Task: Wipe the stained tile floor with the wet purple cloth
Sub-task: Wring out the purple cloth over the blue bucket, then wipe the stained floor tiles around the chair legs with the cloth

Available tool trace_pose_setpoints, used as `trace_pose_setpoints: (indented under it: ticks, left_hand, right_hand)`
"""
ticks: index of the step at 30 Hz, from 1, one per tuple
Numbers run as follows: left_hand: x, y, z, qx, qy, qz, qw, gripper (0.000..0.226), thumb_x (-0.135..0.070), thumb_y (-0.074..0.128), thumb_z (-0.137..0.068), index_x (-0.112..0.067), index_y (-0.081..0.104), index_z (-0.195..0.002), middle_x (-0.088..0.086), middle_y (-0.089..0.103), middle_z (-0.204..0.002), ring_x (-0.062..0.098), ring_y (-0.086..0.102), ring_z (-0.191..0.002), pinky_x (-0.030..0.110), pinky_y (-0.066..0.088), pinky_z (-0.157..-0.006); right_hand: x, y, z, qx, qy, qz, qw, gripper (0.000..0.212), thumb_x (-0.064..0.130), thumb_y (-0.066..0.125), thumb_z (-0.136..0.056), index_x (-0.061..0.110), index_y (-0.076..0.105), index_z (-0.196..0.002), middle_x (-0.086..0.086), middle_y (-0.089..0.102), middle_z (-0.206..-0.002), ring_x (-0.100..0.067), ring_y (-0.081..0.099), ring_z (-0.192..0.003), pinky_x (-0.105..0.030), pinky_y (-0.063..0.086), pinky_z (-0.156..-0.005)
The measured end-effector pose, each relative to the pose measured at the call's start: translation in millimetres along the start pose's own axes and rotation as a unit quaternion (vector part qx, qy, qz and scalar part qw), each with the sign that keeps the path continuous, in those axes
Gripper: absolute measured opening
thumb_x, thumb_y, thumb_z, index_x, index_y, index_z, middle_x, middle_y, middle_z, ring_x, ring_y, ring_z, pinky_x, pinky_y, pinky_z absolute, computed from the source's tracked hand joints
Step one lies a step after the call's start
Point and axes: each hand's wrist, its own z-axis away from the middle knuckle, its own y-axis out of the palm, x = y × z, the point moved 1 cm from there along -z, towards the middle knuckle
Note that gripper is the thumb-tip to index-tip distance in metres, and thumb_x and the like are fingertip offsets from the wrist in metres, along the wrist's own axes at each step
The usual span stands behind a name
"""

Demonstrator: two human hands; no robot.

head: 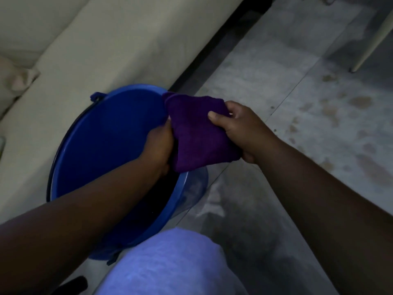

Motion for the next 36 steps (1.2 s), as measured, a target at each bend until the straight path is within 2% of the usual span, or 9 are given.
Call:
trace_pose_setpoints:
  ticks: [3,6,10,13,17,25,28,31,36]
  left_hand:
    - [-30,-11,6,-0.141,0.171,-0.1,0.97,0.031,-0.042,0.044,-0.101,-0.017,0.06,-0.092,-0.001,0.063,-0.086,0.012,0.061,-0.078,0.031,0.051,-0.072]
    - [-64,8,14,-0.102,0.242,-0.087,0.961,0.019,-0.039,0.052,-0.095,-0.024,0.061,-0.104,0.004,0.068,-0.107,0.019,0.068,-0.097,0.043,0.059,-0.087]
    - [-89,96,2,0.01,0.239,-0.167,0.956,0.016,-0.033,0.055,-0.084,-0.031,0.059,-0.1,0.001,0.068,-0.101,0.021,0.069,-0.093,0.048,0.059,-0.087]
    - [-77,162,-11,0.098,0.255,-0.292,0.917,0.022,-0.025,0.049,-0.091,-0.02,0.057,-0.111,0.004,0.063,-0.107,0.018,0.062,-0.088,0.037,0.055,-0.075]
    - [-11,245,-32,0.195,0.248,-0.419,0.852,0.032,-0.024,0.043,-0.1,-0.003,0.047,-0.124,0.018,0.058,-0.124,0.029,0.059,-0.103,0.03,0.042,-0.075]
    - [128,305,-30,0.201,0.209,-0.448,0.845,0.053,-0.034,0.048,-0.099,-0.002,0.035,-0.139,0.027,0.057,-0.128,0.044,0.058,-0.114,0.045,0.048,-0.088]
    - [161,295,-30,0.148,0.245,-0.486,0.826,0.042,-0.038,0.049,-0.098,-0.006,0.043,-0.126,0.02,0.062,-0.118,0.04,0.063,-0.102,0.043,0.049,-0.076]
    - [178,277,-43,0.077,0.338,-0.516,0.783,0.041,-0.042,0.051,-0.094,-0.01,0.049,-0.12,0.015,0.057,-0.119,0.034,0.057,-0.105,0.043,0.05,-0.081]
    - [196,241,-78,0.027,0.38,-0.565,0.732,0.064,-0.051,0.034,-0.096,-0.012,0.036,-0.146,0.013,0.03,-0.159,0.033,0.027,-0.148,0.05,0.027,-0.117]
  right_hand:
    - [18,-18,10,-0.029,-0.055,0.045,0.997,0.019,0.017,0.063,-0.094,0.017,0.063,-0.113,-0.002,0.072,-0.108,-0.018,0.07,-0.098,-0.042,0.058,-0.091]
    - [29,-48,19,-0.093,-0.094,0.092,0.987,0.025,0.016,0.062,-0.093,0.021,0.057,-0.117,0.001,0.066,-0.114,-0.017,0.067,-0.103,-0.045,0.057,-0.092]
    - [22,-120,38,-0.186,-0.138,0.15,0.961,0.054,0.007,0.061,-0.089,0.037,0.045,-0.131,-0.002,0.061,-0.127,-0.019,0.068,-0.105,-0.045,0.061,-0.084]
    - [5,-172,55,-0.206,-0.12,0.214,0.947,0.083,-0.005,0.056,-0.088,0.046,0.032,-0.148,0.0,0.049,-0.148,-0.015,0.057,-0.126,-0.039,0.055,-0.098]
    - [-38,-247,91,-0.253,-0.028,0.382,0.888,0.057,0.004,0.053,-0.094,0.039,0.052,-0.139,-0.001,0.047,-0.15,-0.023,0.047,-0.134,-0.043,0.044,-0.11]
    - [-153,-293,149,-0.152,0.093,0.548,0.817,0.062,0.012,0.067,-0.088,0.016,0.045,-0.146,-0.018,0.05,-0.144,-0.036,0.051,-0.129,-0.037,0.04,-0.105]
    - [-172,-296,162,-0.141,0.075,0.672,0.723,0.06,0.03,0.072,-0.084,0.017,0.053,-0.14,-0.017,0.061,-0.131,-0.037,0.067,-0.102,-0.044,0.057,-0.078]
    - [-161,-298,155,-0.18,-0.031,0.765,0.617,0.055,0.047,0.064,-0.086,0.012,0.059,-0.129,-0.019,0.067,-0.107,-0.035,0.063,-0.08,-0.035,0.049,-0.059]
    - [-179,-284,98,0.013,-0.168,0.809,0.563,0.074,0.063,0.049,-0.089,0.021,0.04,-0.148,-0.016,0.043,-0.153,-0.04,0.038,-0.14,-0.055,0.035,-0.109]
